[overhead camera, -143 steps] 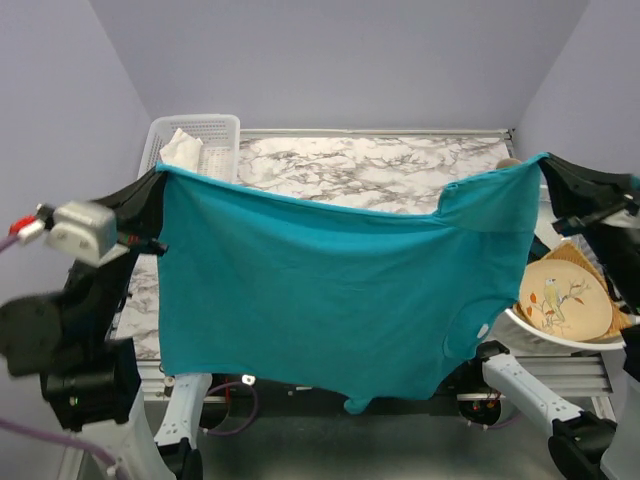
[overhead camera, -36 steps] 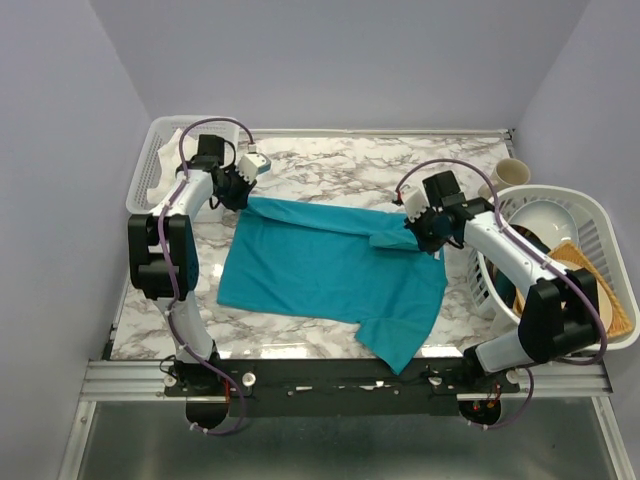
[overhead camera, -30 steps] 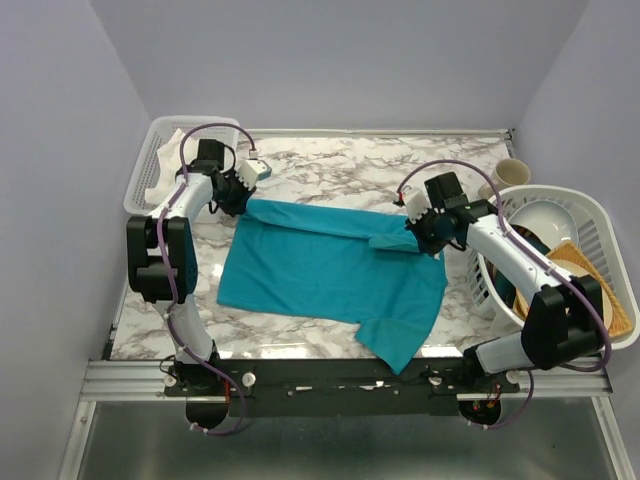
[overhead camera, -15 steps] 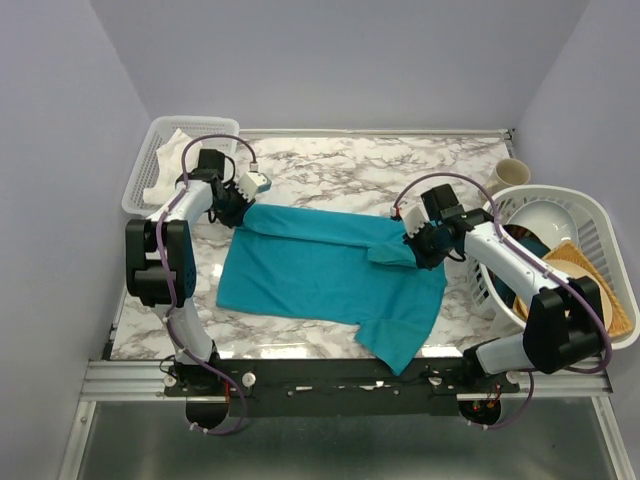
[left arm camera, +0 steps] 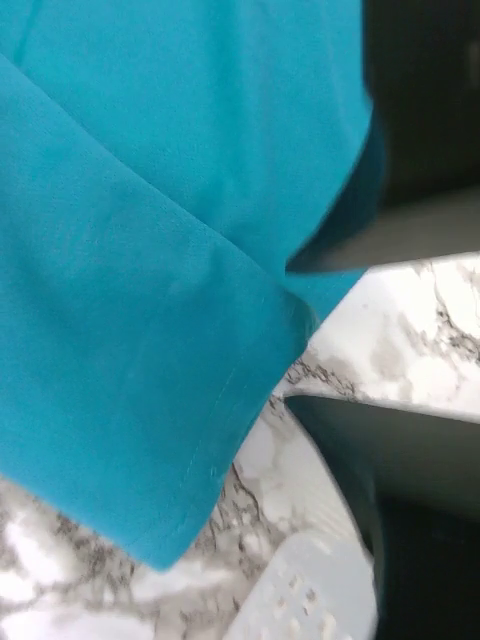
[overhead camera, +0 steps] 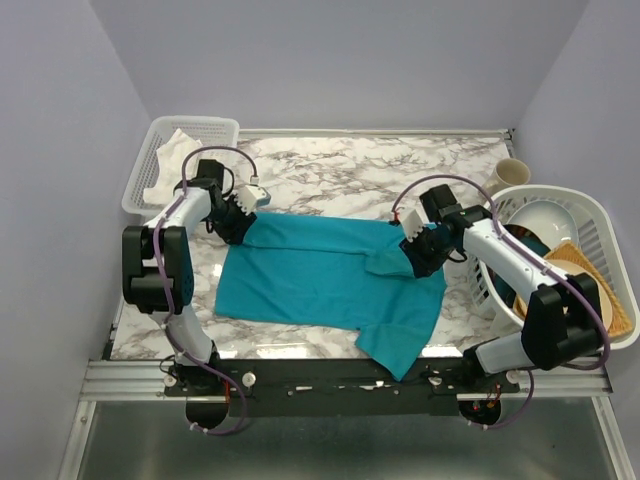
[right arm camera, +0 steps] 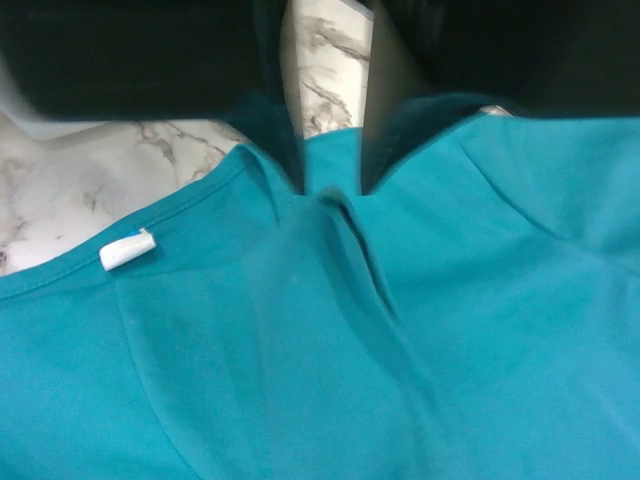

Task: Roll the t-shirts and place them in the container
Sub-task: Fold the T-shirt at the center of the board.

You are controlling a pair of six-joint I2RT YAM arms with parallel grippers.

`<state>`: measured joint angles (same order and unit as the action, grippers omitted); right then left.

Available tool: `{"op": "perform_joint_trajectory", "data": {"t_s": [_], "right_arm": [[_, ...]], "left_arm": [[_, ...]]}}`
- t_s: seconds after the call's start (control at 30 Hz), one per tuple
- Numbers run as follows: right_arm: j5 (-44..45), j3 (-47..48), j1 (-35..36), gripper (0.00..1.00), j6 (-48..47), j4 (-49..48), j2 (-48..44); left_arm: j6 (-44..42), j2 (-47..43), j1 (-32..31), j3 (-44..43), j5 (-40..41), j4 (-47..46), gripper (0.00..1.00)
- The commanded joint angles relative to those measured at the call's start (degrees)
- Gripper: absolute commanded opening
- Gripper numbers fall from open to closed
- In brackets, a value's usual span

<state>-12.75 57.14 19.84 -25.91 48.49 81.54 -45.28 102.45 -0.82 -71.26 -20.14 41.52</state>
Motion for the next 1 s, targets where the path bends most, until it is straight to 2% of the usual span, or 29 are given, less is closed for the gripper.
{"op": "perform_joint_trajectory", "data": {"t_s": [0.0,0.07,0.13,0.23,0.33,0.37,0.47,0.6,0.77,0.97], "right_arm": [[-3.76,12.0,-0.93,0.45,-5.37,8.1,1.78],[-5.43,16.74,-2.51,0.45,-7.82,8.73,3.27],[-5.09,17.47,-2.61,0.45,-9.33,6.72,4.68],[-0.27,18.44,-2.61,0.43,-11.18,1.44,10.38],[5.36,23.87,-2.7,0.38,-11.27,0.38,19.08],[6.85,25.72,-2.7,0.37,-10.92,0.55,21.1],[12.39,31.17,-2.7,0.31,-11.0,2.04,28.48],[19.68,32.77,-2.78,0.24,-12.84,0.56,32.19],[23.21,31.8,-2.78,0.15,-16.88,-0.5,35.09],[23.92,32.85,-2.78,0.12,-19.43,0.55,37.55]], "left_arm": [[1.32,-6.82,0.38,-4.49,-4.03,1.11,0.66],[2.91,-6.66,-0.93,-8.52,-4.47,0.06,0.68],[5.45,-4.64,-2.25,-12.56,-3.86,-0.38,0.68],[9.58,-0.34,-4.01,-16.17,-1.84,-1.08,0.63],[12.48,4.5,-5.24,-18.72,0.8,0.05,0.38],[13.28,5.64,-5.33,-19.08,1.15,0.4,0.19],[16.88,8.46,-5.33,-18.82,4.05,-1.96,0.0],[19.26,11.71,-5.6,-19.7,5.9,-3.02,0.0],[17.42,13.56,-7.26,-19.26,9.23,-1.89,0.0],[16.71,15.14,-7.62,-17.86,10.12,-0.3,0.0]]}}
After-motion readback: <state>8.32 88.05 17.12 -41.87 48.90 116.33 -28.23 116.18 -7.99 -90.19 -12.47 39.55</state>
